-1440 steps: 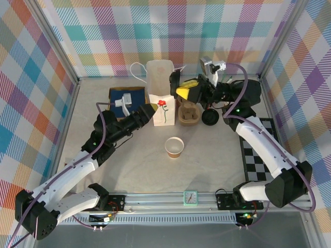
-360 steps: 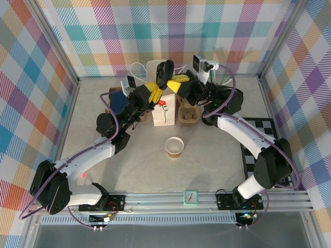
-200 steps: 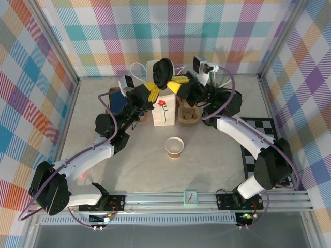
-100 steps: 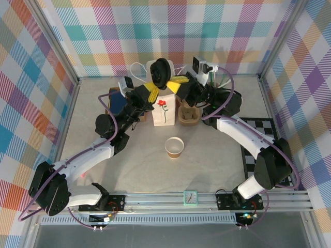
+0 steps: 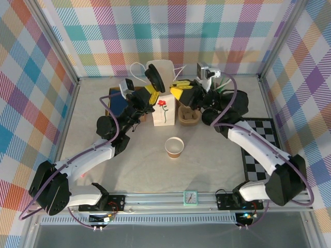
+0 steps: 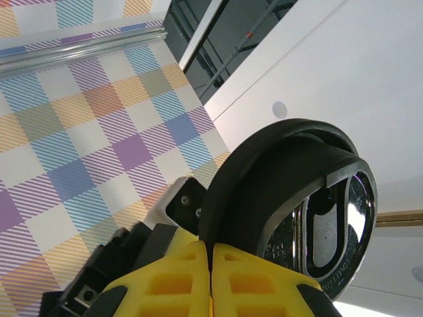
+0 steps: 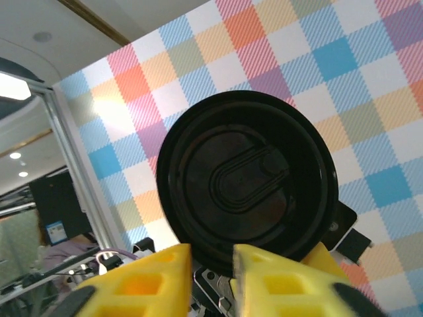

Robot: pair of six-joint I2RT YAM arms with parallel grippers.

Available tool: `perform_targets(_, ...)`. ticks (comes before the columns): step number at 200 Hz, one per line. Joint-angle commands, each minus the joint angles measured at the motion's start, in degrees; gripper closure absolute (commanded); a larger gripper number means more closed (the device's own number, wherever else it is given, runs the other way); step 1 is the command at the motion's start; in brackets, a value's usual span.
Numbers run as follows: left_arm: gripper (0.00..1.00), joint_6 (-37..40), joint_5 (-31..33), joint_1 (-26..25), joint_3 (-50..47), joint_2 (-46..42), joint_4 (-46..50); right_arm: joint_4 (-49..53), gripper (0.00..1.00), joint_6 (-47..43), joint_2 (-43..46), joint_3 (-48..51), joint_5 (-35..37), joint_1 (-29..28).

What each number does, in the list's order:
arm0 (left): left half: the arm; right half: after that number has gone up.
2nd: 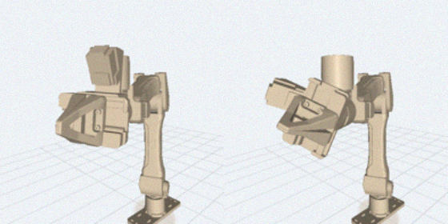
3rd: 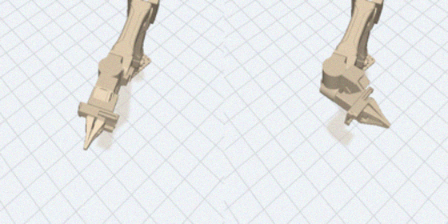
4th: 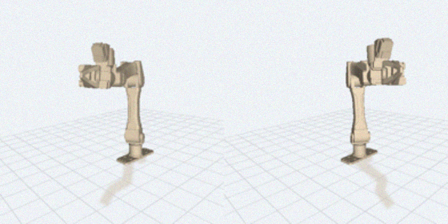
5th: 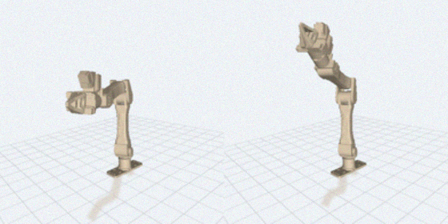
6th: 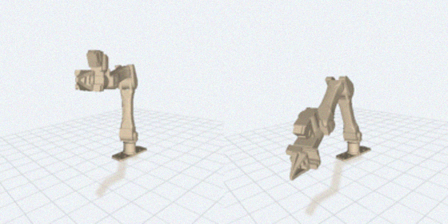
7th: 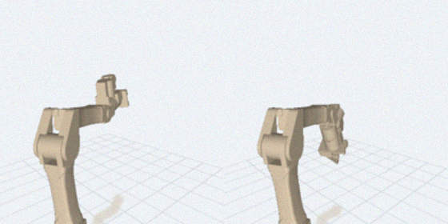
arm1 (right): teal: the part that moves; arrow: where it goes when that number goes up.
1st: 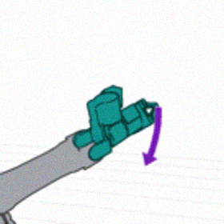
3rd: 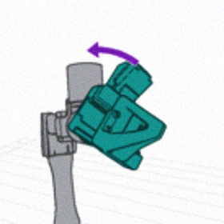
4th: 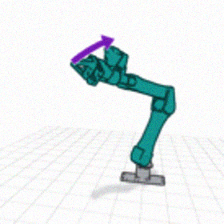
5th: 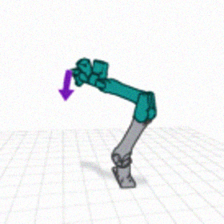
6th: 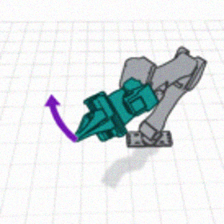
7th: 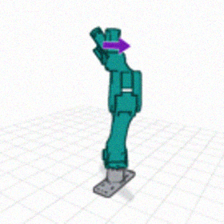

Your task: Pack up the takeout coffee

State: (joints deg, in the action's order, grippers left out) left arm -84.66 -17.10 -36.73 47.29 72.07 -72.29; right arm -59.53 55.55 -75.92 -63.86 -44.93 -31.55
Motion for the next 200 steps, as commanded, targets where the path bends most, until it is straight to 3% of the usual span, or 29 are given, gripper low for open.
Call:
perform_targets(1,0.92,-0.15,-1.67,-0.27,0.65,0.03,-0.82,9.18,0.68,-8.31,5.35,1.20,2.71,0.87)
perform_targets(24,0.93,5.15,-3.51,-0.18,0.22,-3.53,12.02,32.51,0.67,-21.48,11.80,-0.84,8.00,1.01)
perform_targets(43,0.93,11.41,-2.41,-0.27,-0.69,-8.63,25.47,52.62,0.66,-30.80,16.34,-4.15,18.86,1.05)
perform_targets(55,0.93,16.01,-1.19,-0.27,-0.12,-11.82,36.10,60.85,0.58,-32.67,18.06,-5.41,25.89,1.30)
perform_targets(78,0.93,23.37,-0.21,-0.45,1.77,-15.77,52.83,71.40,0.58,-35.88,20.05,-7.18,33.34,1.67)
perform_targets(147,0.93,30.43,-1.63,-1.33,0.77,-15.03,77.99,84.76,0.57,-39.54,21.68,-7.60,42.99,1.67)
perform_targets(200,0.94,31.66,-3.09,-1.66,-1.61,-11.65,83.77,88.05,0.57,-40.04,21.56,-5.99,44.66,1.67)
